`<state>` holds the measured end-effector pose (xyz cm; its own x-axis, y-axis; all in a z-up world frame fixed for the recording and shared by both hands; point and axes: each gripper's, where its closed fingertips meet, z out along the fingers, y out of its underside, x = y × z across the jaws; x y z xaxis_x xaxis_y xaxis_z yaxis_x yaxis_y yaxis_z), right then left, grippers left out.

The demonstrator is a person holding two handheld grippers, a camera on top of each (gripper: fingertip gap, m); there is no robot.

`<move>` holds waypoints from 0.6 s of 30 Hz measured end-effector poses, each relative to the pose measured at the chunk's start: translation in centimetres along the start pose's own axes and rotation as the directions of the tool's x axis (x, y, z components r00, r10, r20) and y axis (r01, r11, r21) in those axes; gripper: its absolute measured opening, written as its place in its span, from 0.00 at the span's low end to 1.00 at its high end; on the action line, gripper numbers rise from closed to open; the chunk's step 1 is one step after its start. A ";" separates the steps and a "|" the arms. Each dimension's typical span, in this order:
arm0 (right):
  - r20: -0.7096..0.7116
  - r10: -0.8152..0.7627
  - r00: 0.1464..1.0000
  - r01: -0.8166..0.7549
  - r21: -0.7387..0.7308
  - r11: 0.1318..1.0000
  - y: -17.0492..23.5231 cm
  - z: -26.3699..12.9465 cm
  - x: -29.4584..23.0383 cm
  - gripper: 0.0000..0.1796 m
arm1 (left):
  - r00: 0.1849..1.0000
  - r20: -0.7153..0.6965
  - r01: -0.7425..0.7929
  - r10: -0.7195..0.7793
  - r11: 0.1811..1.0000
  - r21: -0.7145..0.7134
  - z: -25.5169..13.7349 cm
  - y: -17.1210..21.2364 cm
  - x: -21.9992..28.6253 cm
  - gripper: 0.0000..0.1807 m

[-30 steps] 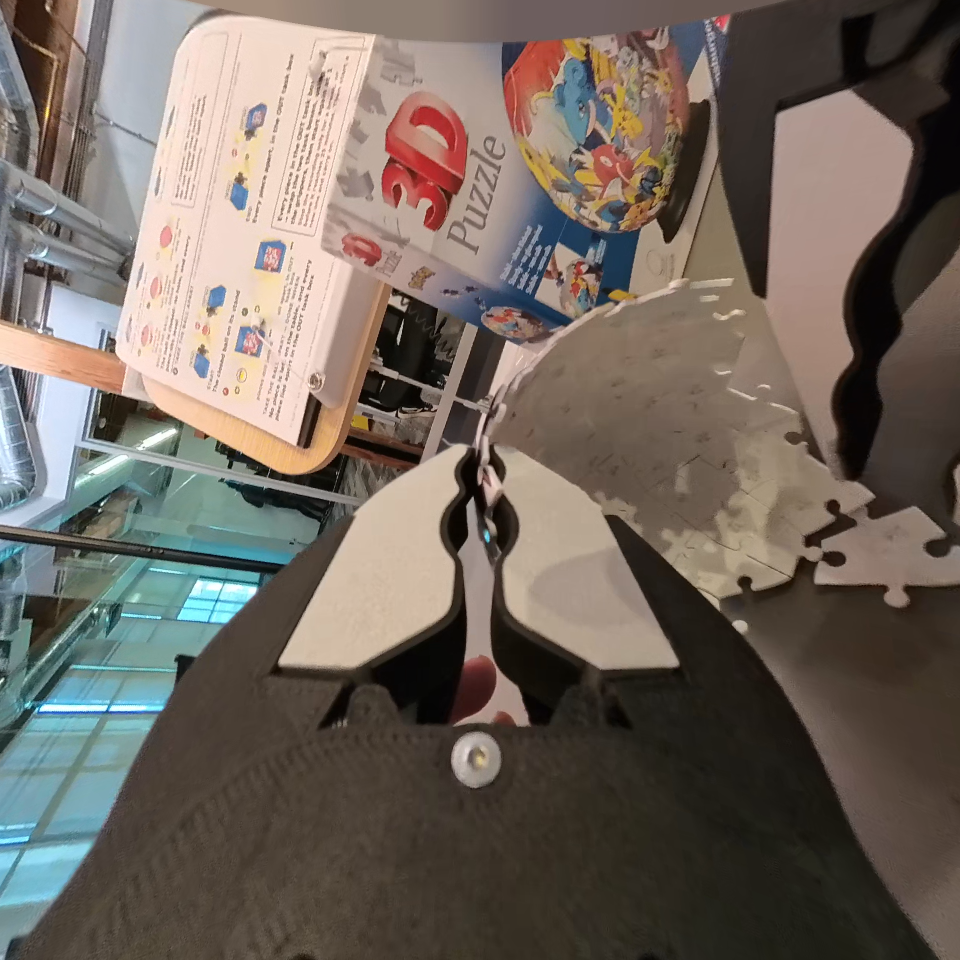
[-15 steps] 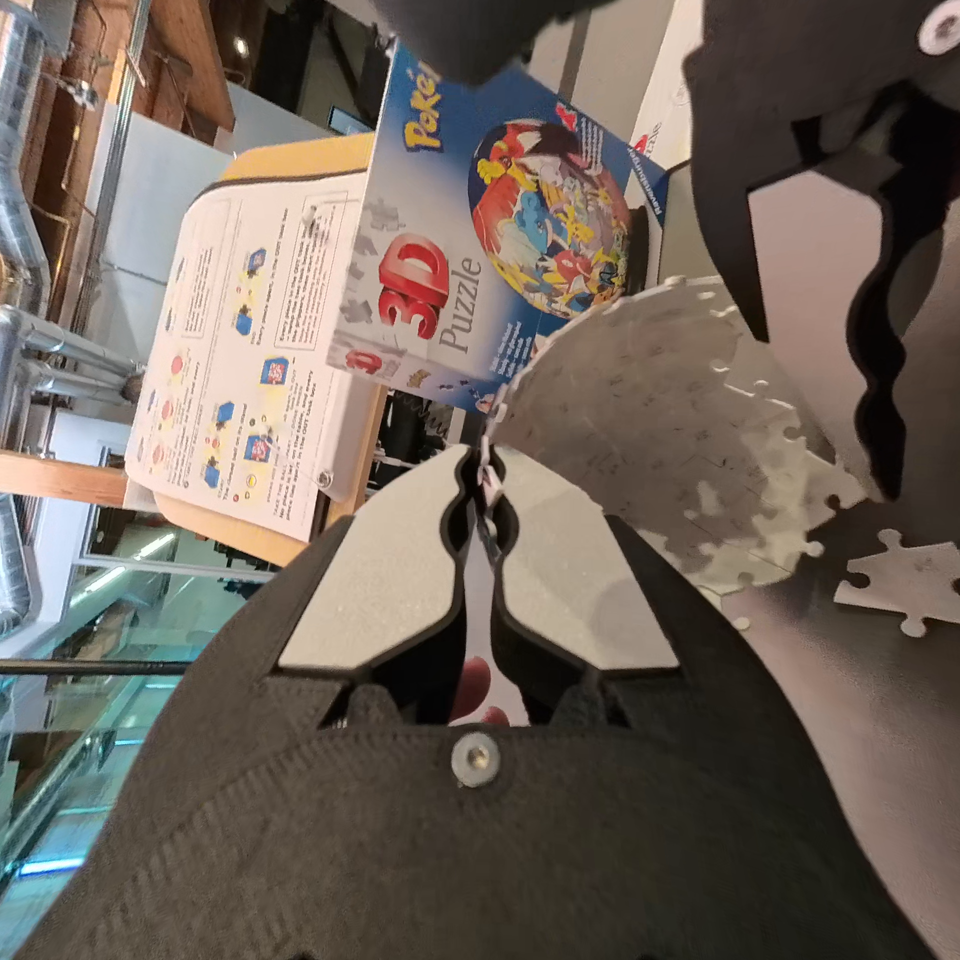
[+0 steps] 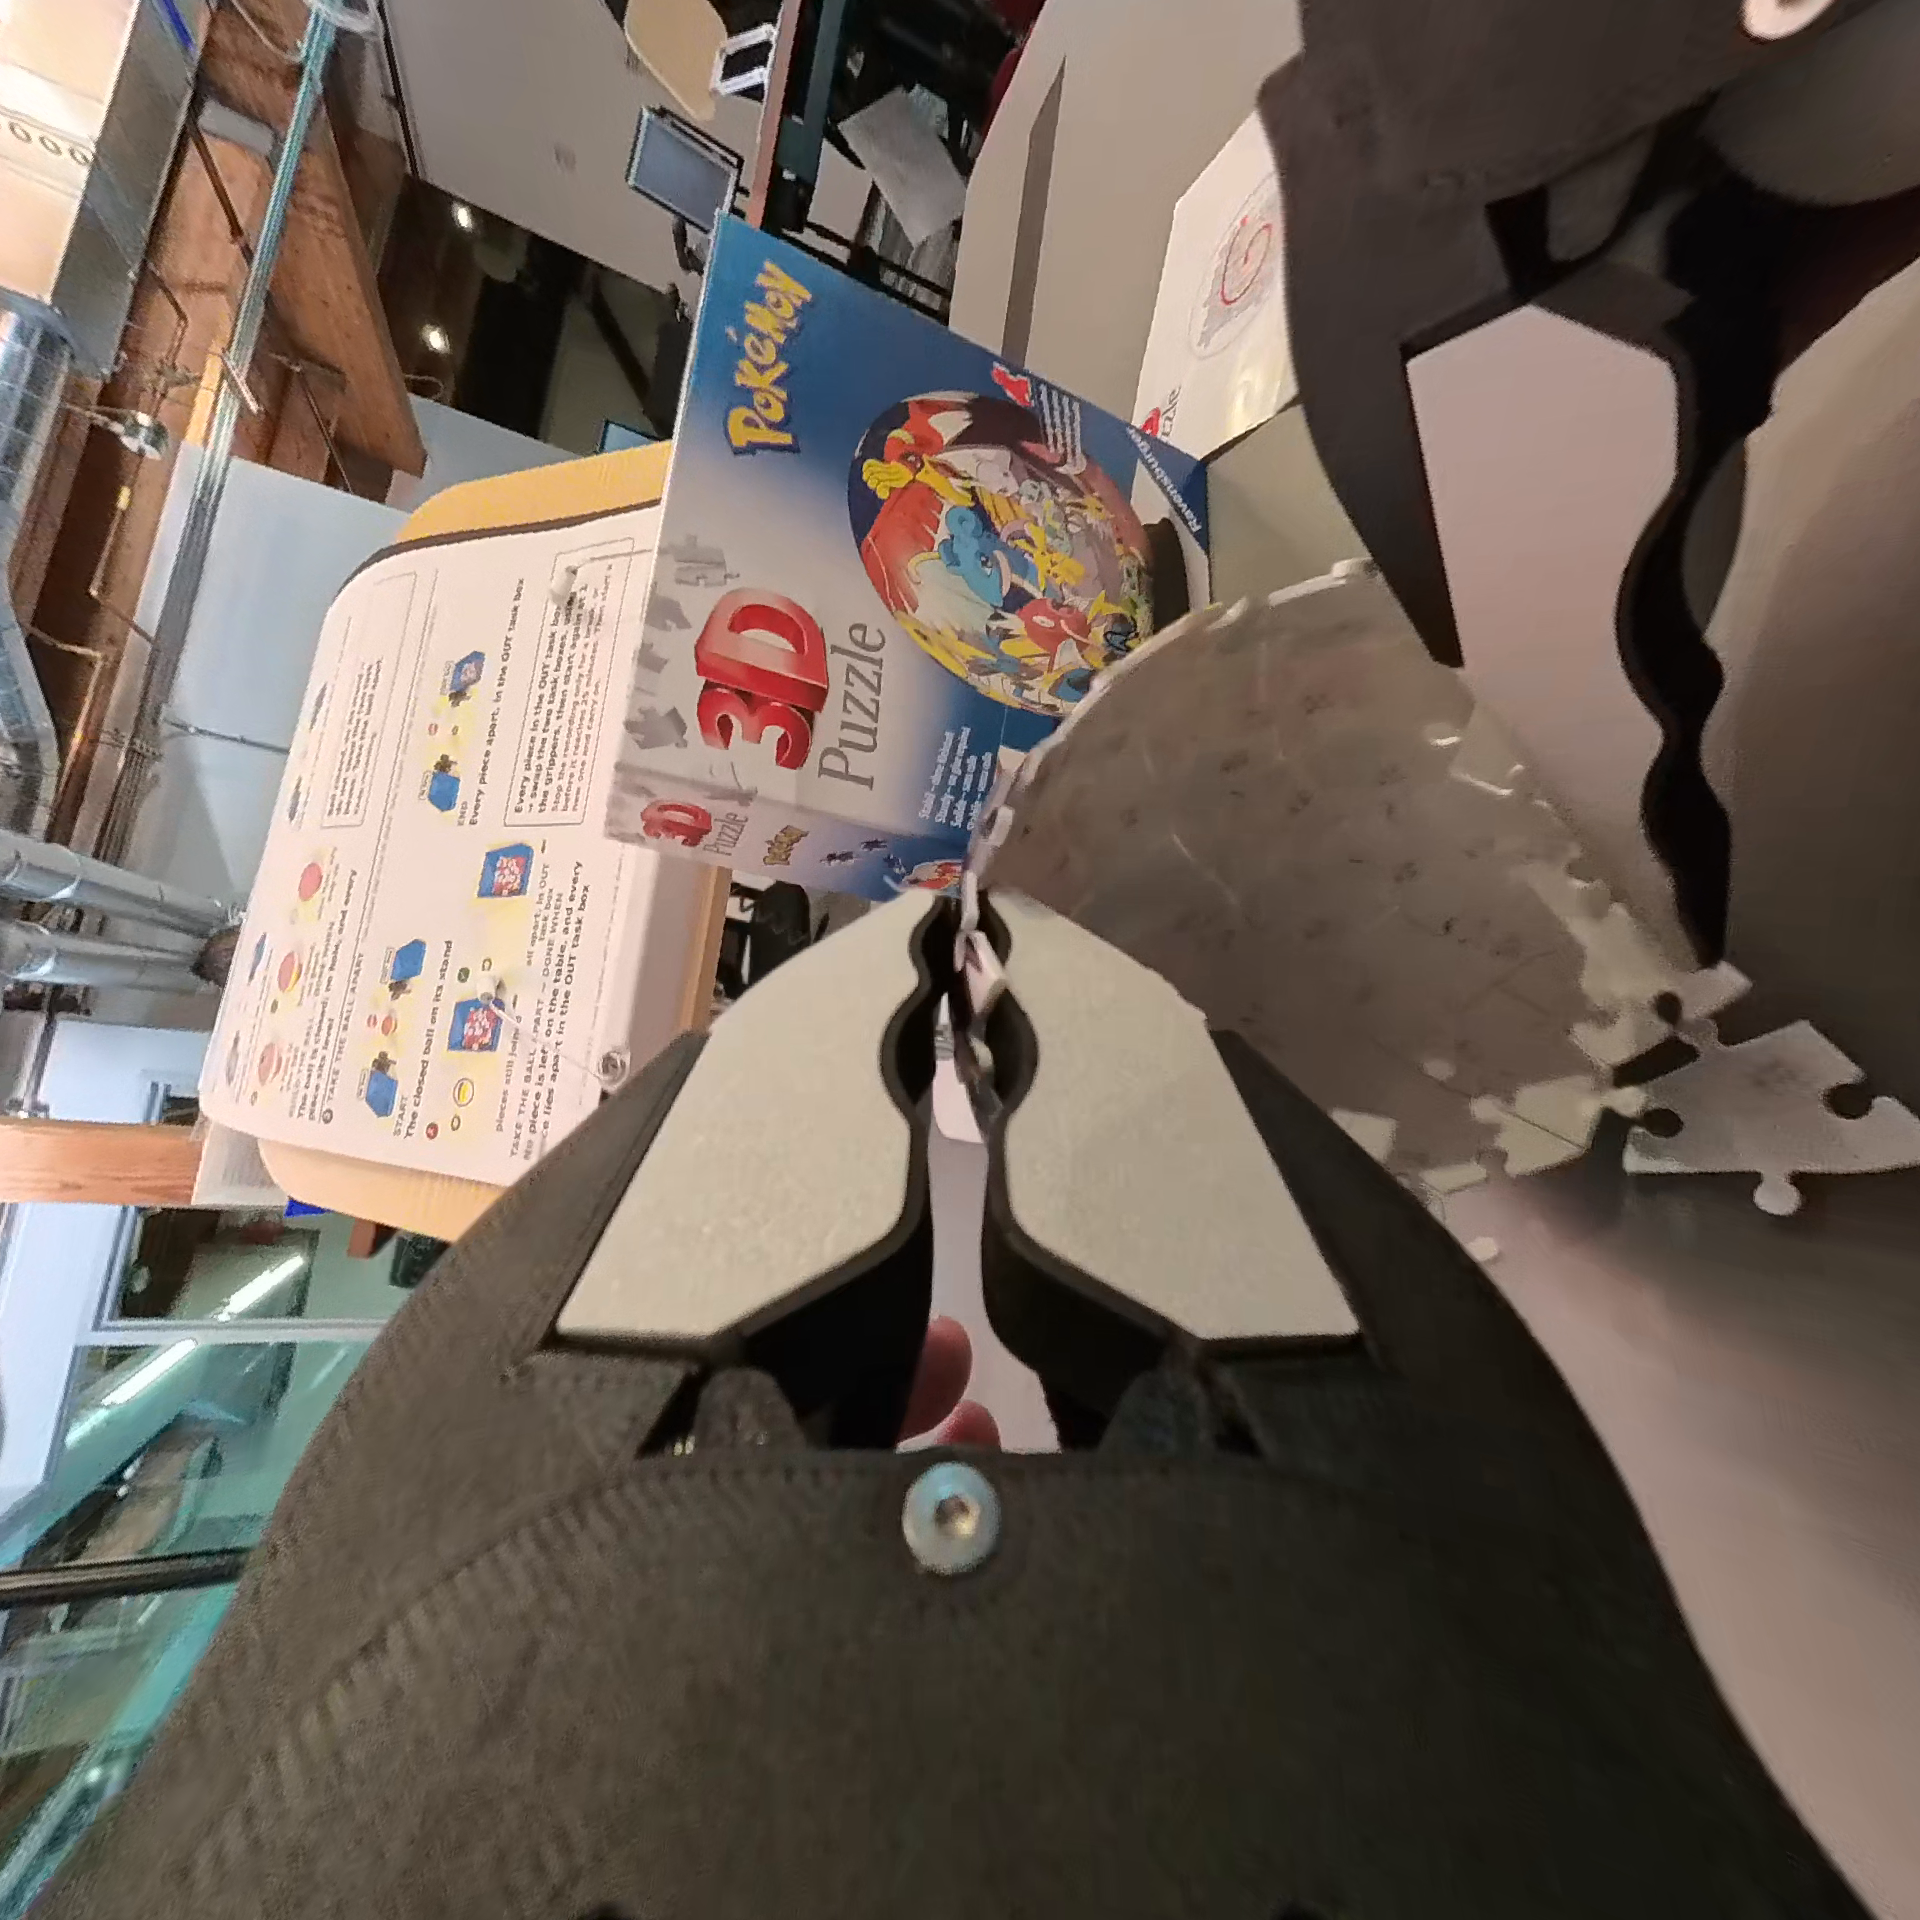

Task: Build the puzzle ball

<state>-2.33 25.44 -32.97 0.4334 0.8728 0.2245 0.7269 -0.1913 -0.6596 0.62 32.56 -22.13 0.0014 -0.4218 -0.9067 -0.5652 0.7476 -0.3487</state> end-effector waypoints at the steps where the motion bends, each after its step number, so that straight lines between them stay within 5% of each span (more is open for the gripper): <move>1: -0.012 -0.009 1.000 0.009 -0.011 1.000 0.1 0.1 -0.1 0.13 | 1.000 -0.003 -0.013 0.013 1.000 0.006 0.0 0.0 0.1 0.02; 18: -0.122 -0.086 0.989 0.078 -0.066 0.995 0.7 1.4 -0.2 0.12 | 0.998 -0.024 -0.053 0.056 0.995 0.084 0.2 -0.5 1.0 0.02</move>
<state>-2.66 25.81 -34.46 0.4311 0.8246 0.3663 0.7922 -0.1516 -0.5911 1.10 31.84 -22.91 -0.0497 -0.3917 -0.9187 -0.4928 0.8097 -0.3186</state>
